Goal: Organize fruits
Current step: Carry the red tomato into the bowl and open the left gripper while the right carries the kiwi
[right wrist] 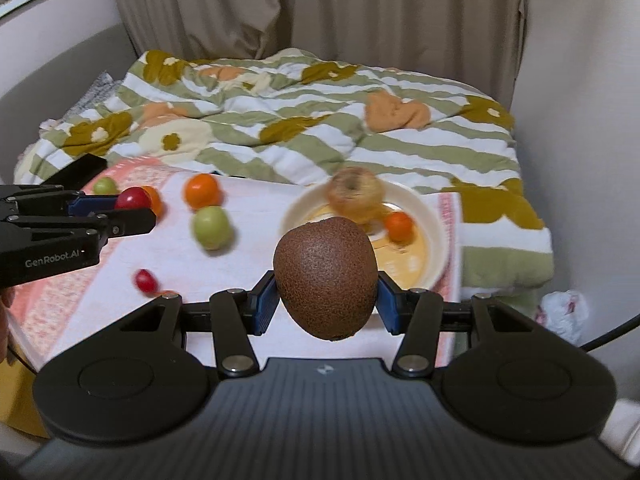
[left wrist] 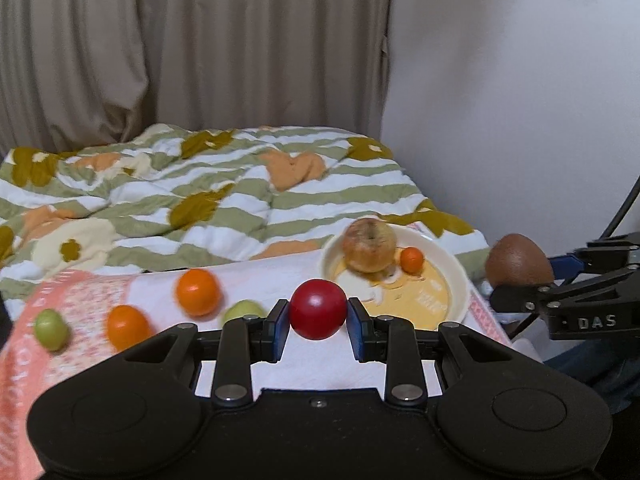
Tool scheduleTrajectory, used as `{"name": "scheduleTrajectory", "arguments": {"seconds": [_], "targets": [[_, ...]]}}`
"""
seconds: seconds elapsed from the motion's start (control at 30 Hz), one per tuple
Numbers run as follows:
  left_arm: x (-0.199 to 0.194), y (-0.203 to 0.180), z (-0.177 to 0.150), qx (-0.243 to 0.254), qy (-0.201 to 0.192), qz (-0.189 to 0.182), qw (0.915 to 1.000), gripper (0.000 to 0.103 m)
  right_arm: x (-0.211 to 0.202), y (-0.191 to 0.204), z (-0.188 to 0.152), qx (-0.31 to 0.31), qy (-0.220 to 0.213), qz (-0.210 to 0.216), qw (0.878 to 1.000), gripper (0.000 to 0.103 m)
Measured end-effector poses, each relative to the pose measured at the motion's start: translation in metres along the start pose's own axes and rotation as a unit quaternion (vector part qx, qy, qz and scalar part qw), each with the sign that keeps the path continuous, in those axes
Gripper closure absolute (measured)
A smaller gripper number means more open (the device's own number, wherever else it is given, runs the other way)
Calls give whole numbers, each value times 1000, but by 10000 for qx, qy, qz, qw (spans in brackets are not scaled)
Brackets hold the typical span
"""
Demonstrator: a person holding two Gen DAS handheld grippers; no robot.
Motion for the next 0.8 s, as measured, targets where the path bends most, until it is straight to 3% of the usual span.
{"name": "scheduleTrajectory", "arguments": {"seconds": [0.47,0.8], "targets": [[130,-42,7,359,698,-59,9969,69,81,-77,-1,687,284,-14,9972,36],[177,-47,-5,694,1126,-101,9912,67,110,-92,-8,848,559,-52,9948,36]]}}
Point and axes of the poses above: each gripper's, at about its wrist camera, not at the fingertips, and x roughly the way its jaws point, y to its left, z to its top, the point moved 8 cm from there along x, roughly the way its jaws point, and after that the axes turned 11 degrees about -x, right-handed, at the moved point
